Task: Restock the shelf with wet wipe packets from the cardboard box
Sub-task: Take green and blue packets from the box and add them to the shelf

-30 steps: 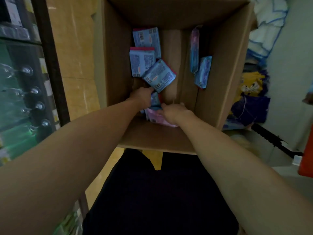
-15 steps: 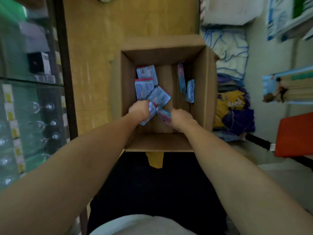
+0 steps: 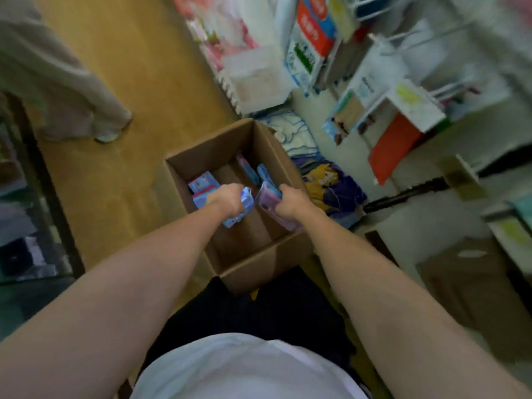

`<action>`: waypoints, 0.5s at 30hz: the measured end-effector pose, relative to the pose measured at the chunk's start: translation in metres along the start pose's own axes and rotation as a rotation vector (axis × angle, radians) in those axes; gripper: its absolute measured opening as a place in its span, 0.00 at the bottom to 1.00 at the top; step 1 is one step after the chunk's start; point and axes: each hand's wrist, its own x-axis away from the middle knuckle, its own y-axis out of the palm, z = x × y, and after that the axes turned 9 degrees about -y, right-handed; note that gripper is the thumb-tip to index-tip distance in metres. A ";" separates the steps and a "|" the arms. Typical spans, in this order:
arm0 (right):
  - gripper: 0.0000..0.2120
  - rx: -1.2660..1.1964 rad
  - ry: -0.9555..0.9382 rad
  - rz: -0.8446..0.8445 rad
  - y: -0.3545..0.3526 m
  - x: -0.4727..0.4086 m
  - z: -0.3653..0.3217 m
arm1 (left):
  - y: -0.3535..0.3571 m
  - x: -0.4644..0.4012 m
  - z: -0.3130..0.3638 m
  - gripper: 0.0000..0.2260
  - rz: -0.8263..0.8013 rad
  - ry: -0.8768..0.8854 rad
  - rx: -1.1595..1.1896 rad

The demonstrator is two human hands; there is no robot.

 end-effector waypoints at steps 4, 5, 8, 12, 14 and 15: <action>0.26 -0.205 0.140 0.167 -0.008 0.065 0.019 | -0.005 0.030 0.033 0.21 0.023 0.144 -0.069; 0.27 -0.240 0.169 0.211 -0.010 0.083 0.025 | -0.006 0.039 0.045 0.21 0.036 0.193 -0.088; 0.28 -0.314 0.259 0.314 -0.015 0.136 0.045 | -0.010 0.073 0.082 0.15 0.066 0.349 -0.146; 0.28 -0.361 0.340 0.407 -0.021 0.210 0.074 | -0.008 0.126 0.139 0.19 0.055 0.500 -0.256; 0.28 -0.376 0.364 0.449 -0.025 0.247 0.088 | -0.003 0.154 0.166 0.23 0.074 0.577 -0.315; 0.27 -0.385 0.377 0.473 -0.026 0.267 0.096 | 0.000 0.169 0.180 0.22 0.088 0.617 -0.347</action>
